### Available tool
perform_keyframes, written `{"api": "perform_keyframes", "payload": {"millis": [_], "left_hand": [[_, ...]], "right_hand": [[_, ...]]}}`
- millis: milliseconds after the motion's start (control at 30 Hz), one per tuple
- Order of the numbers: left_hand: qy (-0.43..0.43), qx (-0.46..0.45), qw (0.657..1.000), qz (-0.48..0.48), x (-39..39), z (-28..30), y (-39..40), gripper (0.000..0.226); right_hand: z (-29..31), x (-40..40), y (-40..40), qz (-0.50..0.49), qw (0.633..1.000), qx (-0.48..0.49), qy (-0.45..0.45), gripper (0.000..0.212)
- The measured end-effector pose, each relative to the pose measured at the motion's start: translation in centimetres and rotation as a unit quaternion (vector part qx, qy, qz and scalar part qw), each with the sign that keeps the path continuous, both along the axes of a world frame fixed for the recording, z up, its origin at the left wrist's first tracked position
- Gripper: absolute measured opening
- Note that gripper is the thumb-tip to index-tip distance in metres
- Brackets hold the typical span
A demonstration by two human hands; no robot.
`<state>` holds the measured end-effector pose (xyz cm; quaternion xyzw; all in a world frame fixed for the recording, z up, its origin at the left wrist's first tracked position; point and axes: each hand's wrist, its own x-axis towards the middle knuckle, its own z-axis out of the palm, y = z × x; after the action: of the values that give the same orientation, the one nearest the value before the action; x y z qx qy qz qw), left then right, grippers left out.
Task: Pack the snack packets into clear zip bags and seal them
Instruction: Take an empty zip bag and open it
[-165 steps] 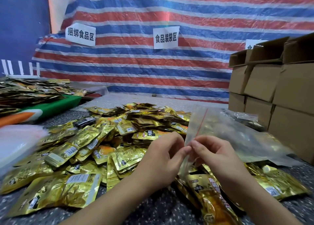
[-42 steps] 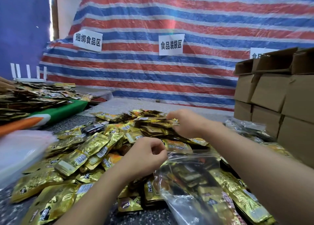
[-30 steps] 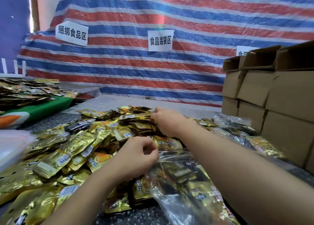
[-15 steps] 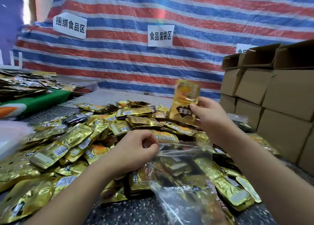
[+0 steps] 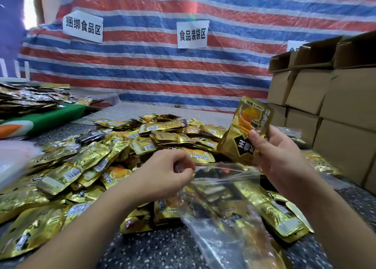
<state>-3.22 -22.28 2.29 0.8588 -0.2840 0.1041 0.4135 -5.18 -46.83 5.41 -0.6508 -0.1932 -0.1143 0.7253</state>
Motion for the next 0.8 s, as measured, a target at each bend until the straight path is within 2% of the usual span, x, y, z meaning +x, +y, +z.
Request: {"api": "perform_keyframes", "payload": {"millis": [167,333,433,533,700,800], "left_hand": [[0.004,0.014,1.0,-0.014,-0.5,0.0,0.0,0.014],[0.011,0.021,0.999,-0.042,-0.8,0.1,-0.3,0.018],[0.009,0.021,0.999,-0.041,-0.8,0.1,-0.3,0.016],[0.018,-0.002,0.999,-0.039,-0.6,0.1,-0.3,0.014],[0.036,-0.014,0.998,-0.057,-0.7,-0.1,-0.5,0.014],[0.029,-0.032,0.998,-0.042,-0.6,0.1,-0.4,0.019]], "right_hand": [[-0.5,-0.7,0.2,-0.002,0.993,-0.121,0.003,0.037],[-0.7,-1.0,1.0,-0.055,0.976,-0.209,-0.033,0.023],[-0.7,-1.1,1.0,-0.047,0.971,-0.228,-0.059,0.023],[-0.8,-1.3,0.9,-0.01,0.967,-0.247,-0.064,0.032],[-1.2,-1.1,1.1,0.019,0.976,-0.211,-0.057,0.034],[-1.2,-1.0,0.8,-0.014,0.956,-0.287,-0.065,0.031]]}}
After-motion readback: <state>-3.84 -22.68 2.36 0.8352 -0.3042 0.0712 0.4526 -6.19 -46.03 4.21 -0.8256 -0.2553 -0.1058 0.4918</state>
